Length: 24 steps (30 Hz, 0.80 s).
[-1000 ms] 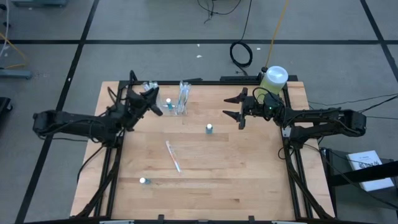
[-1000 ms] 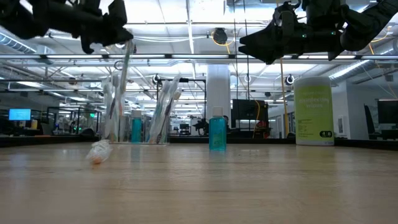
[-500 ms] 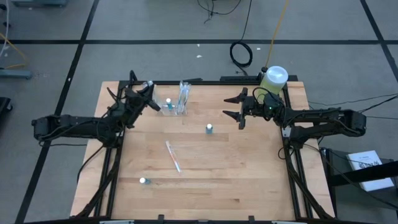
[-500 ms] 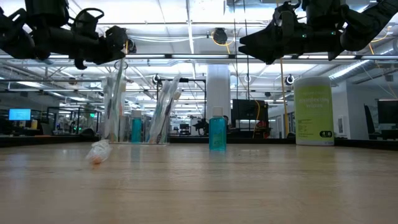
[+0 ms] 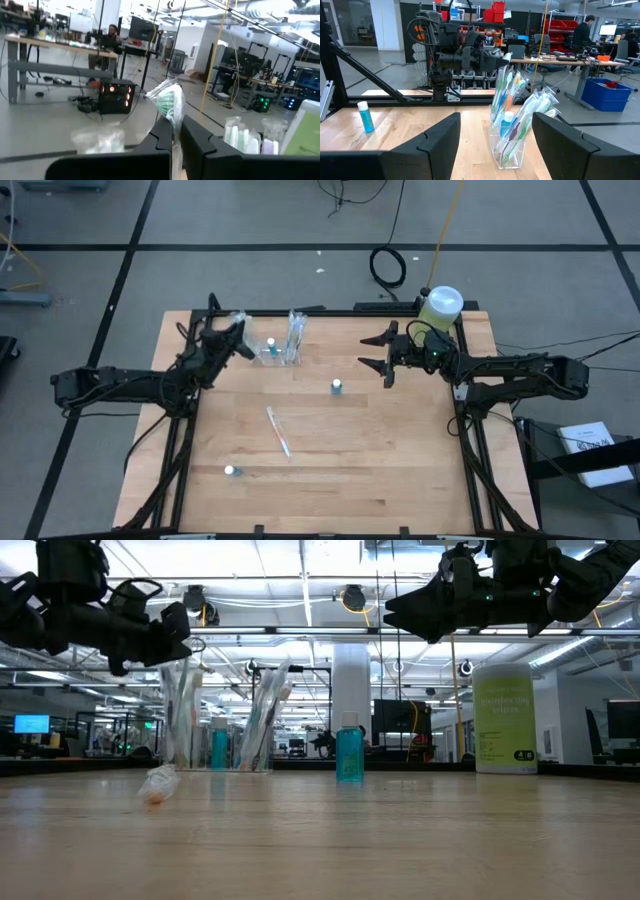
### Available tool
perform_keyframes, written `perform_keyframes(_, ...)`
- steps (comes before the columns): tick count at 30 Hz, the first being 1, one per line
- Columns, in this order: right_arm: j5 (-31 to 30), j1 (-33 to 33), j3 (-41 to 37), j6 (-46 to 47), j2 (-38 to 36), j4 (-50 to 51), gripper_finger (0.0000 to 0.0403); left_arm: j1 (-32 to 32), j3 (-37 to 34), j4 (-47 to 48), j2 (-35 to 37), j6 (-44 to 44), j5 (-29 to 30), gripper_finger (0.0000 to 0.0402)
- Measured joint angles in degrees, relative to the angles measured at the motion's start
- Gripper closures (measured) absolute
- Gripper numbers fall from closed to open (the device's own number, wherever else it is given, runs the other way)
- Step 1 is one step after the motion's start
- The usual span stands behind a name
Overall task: Pick & Place toothbrushing station
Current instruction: Put the green toothbrush into the transparent organizer
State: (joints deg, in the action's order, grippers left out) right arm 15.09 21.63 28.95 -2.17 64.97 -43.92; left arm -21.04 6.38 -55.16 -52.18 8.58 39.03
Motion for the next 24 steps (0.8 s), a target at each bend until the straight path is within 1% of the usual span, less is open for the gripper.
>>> perform_keyframes(3,0.0,0.0,0.0,0.0,0.0,0.0,0.0161,0.0,-0.9,0.5,0.0,2.2,0.1,0.0397)
perform_keyframes(7,0.0,0.0,0.0,0.0,0.0,-0.1,0.0161,0.0,-2.4,0.5,0.0,6.4,2.0,0.0394)
perform_keyframes(12,0.0,0.0,0.0,0.0,0.0,-0.3,0.0161,0.0,-3.9,0.5,0.0,8.5,2.9,0.0394)
perform_keyframes(17,0.0,0.0,0.0,0.0,0.0,-0.4,0.0161,0.0,-4.1,1.2,0.0,8.9,3.5,0.0397)
perform_keyframes(21,0.0,0.0,0.0,0.0,0.0,-0.4,0.0161,0.0,-4.1,1.4,-1.8,9.8,3.5,0.0394)
perform_keyframes(24,0.0,0.0,0.0,0.0,0.0,-0.5,0.0161,0.0,-4.1,1.2,-4.5,11.3,3.5,0.0397)
